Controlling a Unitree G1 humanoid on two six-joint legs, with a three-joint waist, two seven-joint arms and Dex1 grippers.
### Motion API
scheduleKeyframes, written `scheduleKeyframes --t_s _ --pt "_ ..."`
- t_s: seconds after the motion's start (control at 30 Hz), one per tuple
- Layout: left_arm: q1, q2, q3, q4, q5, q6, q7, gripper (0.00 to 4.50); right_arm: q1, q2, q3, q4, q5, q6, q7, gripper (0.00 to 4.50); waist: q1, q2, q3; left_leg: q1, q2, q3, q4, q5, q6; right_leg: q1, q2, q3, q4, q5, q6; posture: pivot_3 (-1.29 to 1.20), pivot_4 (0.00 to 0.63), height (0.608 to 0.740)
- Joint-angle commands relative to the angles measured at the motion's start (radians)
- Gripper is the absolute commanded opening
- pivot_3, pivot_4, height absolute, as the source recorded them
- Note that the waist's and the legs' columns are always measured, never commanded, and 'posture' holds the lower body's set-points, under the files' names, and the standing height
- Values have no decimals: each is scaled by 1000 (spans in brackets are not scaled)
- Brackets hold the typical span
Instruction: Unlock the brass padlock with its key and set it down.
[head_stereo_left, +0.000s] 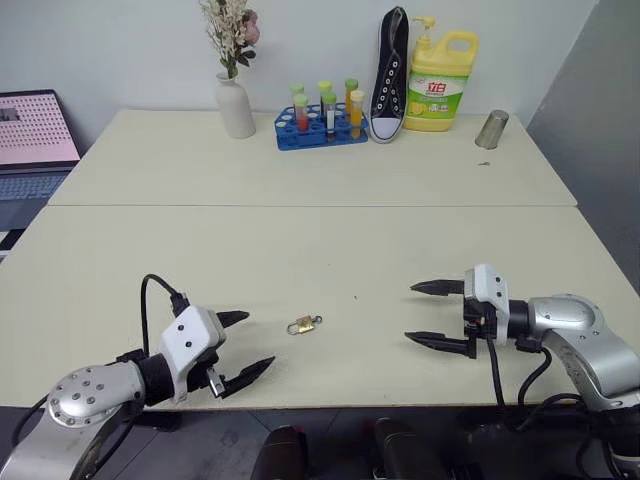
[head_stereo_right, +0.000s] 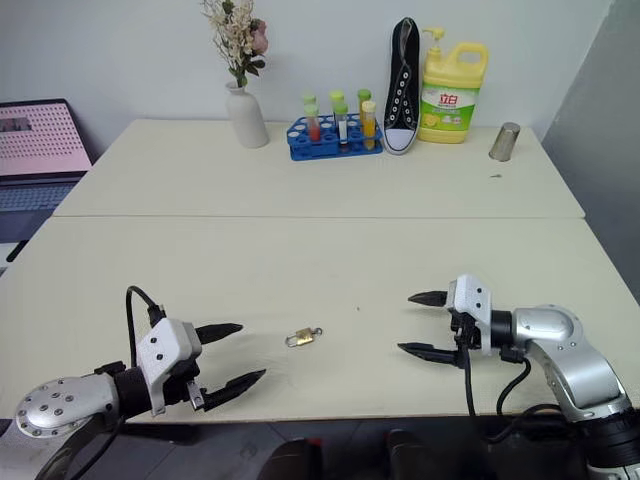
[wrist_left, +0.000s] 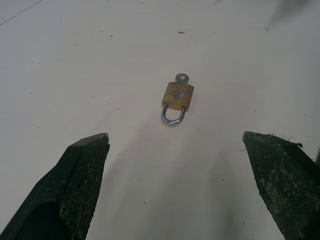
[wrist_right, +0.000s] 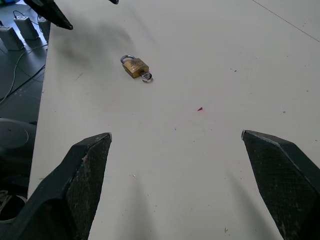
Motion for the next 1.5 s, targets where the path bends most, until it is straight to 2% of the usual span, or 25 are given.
scheduleKeyframes --t_s 0.03,0.17,0.5,0.53,0.67,1.0,1.27,1.37,1.5 --pt "-22 -9 6 -17 -10 -8 6 4500 -15 8 10 -22 5 -20 20 4362 0 0 0 0 0 0 0 0 0 0 0 0 0 0 0 0 150 740" --pt "-28 -7 -15 -20 14 -9 11 4500 -8 12 20 -11 -1 -30 29 4362 0 0 0 0 0 0 0 0 0 0 0 0 0 0 0 0 150 740" --pt "-82 -28 -92 10 7 -49 -34 4500 -13 9 1 -80 75 128 -17 4362 0 0 0 0 0 0 0 0 0 0 0 0 0 0 0 0 150 740" --pt "-113 -41 -116 32 19 -47 -20 4500 -20 2 -7 -104 125 218 -38 4362 1 0 0 0 0 0 0 0 0 0 0 0 0 0 0 0 150 740" --pt "-236 -62 -254 159 142 -52 12 4500 -24 -17 -9 -159 164 295 -45 4362 4 0 0 0 -1 -1 1 0 0 0 0 -1 1 0 0 0 150 740" --pt "-437 -142 -430 425 259 -149 -30 4500 17 -53 19 -201 98 268 -58 4362 3 -1 0 -1 -1 -1 0 0 0 0 0 -1 0 0 0 0 150 740" --pt "-436 -132 -452 456 272 -131 -54 4500 33 -58 -2 -221 114 278 -63 4362 3 -1 -1 -1 -1 -1 1 0 0 1 0 0 0 0 1 0 150 740" --pt "-430 -125 -457 464 274 -123 -65 3930 33 -57 -4 -223 116 281 -69 4407 3 -1 -2 0 -1 -1 1 0 0 1 0 0 0 0 1 0 150 740" --pt "-432 -127 -460 471 278 -113 -71 2665 31 -55 -6 -231 122 288 -76 4407 3 0 -2 0 -1 -1 1 0 0 1 0 0 0 0 1 0 150 740"
